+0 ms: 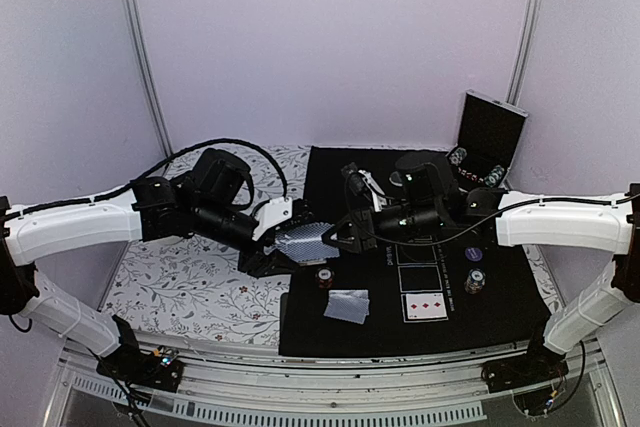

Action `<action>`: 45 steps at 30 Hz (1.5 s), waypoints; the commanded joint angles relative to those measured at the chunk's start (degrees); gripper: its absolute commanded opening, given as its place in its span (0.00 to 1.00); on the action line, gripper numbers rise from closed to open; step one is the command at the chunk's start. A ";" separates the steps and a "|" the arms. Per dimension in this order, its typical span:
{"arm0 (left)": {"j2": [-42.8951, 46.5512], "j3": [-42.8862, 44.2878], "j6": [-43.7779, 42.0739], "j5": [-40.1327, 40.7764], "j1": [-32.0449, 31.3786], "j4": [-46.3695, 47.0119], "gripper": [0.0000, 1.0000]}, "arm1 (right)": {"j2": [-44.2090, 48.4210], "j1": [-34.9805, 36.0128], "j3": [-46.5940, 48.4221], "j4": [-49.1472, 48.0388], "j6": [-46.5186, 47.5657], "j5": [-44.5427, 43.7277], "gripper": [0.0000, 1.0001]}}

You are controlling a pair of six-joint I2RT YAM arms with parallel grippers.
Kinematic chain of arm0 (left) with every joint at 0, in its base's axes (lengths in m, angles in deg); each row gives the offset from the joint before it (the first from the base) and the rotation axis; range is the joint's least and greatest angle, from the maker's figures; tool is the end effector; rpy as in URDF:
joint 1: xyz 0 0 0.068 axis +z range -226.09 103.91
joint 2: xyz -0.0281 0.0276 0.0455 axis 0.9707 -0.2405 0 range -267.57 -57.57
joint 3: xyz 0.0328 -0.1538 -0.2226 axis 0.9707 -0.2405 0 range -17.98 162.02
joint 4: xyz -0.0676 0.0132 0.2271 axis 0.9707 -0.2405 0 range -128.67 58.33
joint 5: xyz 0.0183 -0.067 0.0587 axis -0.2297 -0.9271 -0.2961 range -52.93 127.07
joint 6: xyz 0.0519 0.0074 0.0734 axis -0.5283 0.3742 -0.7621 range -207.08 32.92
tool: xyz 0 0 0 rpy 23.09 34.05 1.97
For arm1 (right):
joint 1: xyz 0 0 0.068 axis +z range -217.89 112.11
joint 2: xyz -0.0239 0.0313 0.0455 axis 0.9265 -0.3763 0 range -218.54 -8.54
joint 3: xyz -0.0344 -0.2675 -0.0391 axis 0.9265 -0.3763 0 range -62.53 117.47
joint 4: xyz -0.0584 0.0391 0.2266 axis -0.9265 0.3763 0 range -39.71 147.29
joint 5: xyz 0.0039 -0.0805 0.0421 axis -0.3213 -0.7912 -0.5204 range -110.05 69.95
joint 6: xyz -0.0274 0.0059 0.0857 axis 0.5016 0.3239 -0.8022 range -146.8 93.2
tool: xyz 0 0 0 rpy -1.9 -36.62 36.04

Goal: Distribute texas hold em gaming equipment
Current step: Pick up the poker card from the face-down deck piles, then flop the poker card in the community card area.

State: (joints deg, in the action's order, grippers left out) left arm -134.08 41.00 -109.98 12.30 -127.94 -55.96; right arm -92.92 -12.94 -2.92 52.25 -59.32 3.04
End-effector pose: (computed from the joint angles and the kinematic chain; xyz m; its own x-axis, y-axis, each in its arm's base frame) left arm 0.1557 -0.2530 0.2630 -0.0266 0.6057 -0.7953 0.9957 0.0864 0.0325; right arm 0.1754 0.3052 0.2721 -0.7307 -0.1807 -0.6583 -0.6658 0.4016 0.6288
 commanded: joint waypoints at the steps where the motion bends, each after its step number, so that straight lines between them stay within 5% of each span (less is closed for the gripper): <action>1: 1.37 0.50 -0.31 0.15 -0.53 0.98 0.58 | 1.77 0.40 1.37 3.67 0.00 -0.84 0.28; 7: 1.27 0.44 -0.35 0.33 -0.53 1.00 0.58 | 3.62 0.40 1.41 5.13 -0.60 -1.41 0.20; 12: 1.22 0.43 -0.42 0.45 -0.53 1.00 0.58 | 4.27 0.42 2.33 7.50 -0.45 -2.02 0.04; 25: 1.12 0.48 -0.46 0.60 -0.54 1.00 0.58 | 12.40 0.42 4.92 16.93 0.00 -7.71 0.03; 32: 1.45 0.45 -0.32 0.63 -0.53 0.98 0.58 | 16.14 -0.35 11.73 48.24 -9.12 -35.91 0.03; 38: 1.31 0.48 -0.24 0.45 -0.53 0.96 0.58 | 9.11 -2.78 7.96 61.24 -17.15 -39.79 0.03; 45: 1.36 0.52 -0.24 0.42 -0.53 0.83 0.58 | -5.95 -4.38 14.83 75.73 -21.44 -47.35 0.03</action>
State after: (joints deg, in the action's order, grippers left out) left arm -134.08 41.02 -110.00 13.32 -127.94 -56.12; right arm -92.68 -16.26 7.12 115.85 -76.78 -36.93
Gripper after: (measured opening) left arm 0.580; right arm 0.034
